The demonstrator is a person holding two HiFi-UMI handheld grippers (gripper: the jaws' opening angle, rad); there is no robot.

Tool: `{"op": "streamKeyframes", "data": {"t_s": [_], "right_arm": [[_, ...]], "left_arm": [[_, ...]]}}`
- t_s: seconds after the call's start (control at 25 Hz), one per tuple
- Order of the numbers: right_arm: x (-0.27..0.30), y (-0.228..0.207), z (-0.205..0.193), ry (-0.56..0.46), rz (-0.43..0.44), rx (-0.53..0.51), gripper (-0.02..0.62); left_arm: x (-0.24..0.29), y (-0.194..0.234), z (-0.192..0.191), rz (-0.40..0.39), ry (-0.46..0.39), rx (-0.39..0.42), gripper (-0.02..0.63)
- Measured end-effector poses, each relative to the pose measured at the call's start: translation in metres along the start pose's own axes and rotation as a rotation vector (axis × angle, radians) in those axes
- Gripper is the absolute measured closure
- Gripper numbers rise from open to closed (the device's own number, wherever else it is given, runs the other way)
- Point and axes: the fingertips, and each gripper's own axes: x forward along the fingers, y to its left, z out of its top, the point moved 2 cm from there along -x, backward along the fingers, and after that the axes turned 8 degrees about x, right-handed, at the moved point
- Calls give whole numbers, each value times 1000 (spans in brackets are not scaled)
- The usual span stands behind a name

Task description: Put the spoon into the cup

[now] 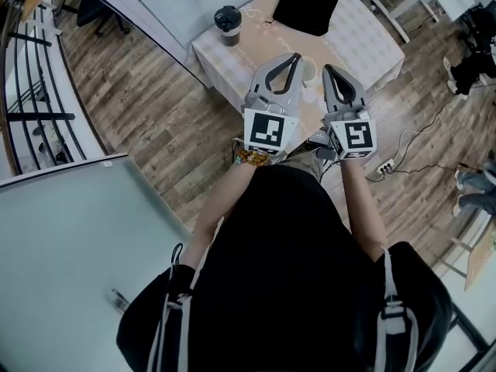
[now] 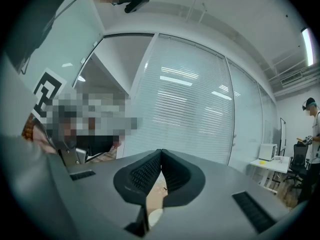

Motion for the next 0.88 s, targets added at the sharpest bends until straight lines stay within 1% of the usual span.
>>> {"op": "streamKeyframes", "data": {"t_s": [0.88], "right_arm": [[-3,13,-5,-5,71,23,589]], "left_arm": [[-7,-8,-7,-27,25,-12,589]]}}
